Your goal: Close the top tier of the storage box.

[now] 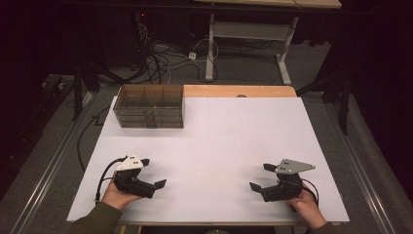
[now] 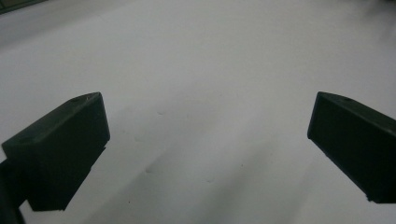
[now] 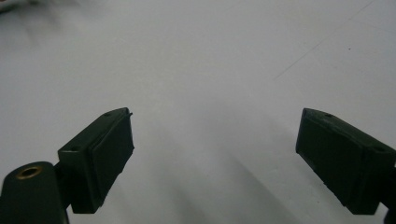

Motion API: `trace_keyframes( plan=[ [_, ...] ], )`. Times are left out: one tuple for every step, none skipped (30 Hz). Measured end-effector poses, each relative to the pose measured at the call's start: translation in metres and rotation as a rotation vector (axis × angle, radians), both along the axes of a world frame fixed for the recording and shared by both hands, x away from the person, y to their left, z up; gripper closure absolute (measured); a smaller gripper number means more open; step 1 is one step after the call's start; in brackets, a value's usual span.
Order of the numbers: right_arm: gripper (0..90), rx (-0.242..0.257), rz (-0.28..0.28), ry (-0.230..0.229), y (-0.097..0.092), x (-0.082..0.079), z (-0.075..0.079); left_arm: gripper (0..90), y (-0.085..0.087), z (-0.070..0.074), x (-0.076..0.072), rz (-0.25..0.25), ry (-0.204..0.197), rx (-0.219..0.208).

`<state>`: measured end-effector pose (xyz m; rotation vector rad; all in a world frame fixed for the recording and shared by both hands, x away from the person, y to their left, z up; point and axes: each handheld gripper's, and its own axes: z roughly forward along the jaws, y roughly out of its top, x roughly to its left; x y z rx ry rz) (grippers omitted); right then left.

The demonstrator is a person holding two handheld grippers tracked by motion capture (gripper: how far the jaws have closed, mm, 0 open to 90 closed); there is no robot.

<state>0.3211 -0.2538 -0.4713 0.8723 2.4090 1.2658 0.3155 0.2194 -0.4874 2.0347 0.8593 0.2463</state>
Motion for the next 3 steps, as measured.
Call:
trace_keyframes(
  plan=[
    [11.9,0.001,0.0,0.0,0.0,0.0,0.0,0.0,0.0001,0.0003,0.0,0.002,-0.003,-0.001],
    [11.9,0.001,-0.001,-0.001,-0.0001,0.0,0.0001,0.0,0.0005,0.0006,0.0002,0.003,-0.003,-0.004],
    [11.9,0.0,0.0,-0.001,-0.0001,0.0,0.0,0.0,0.0006,0.0006,0.0003,0.004,-0.003,-0.006]
  ],
)
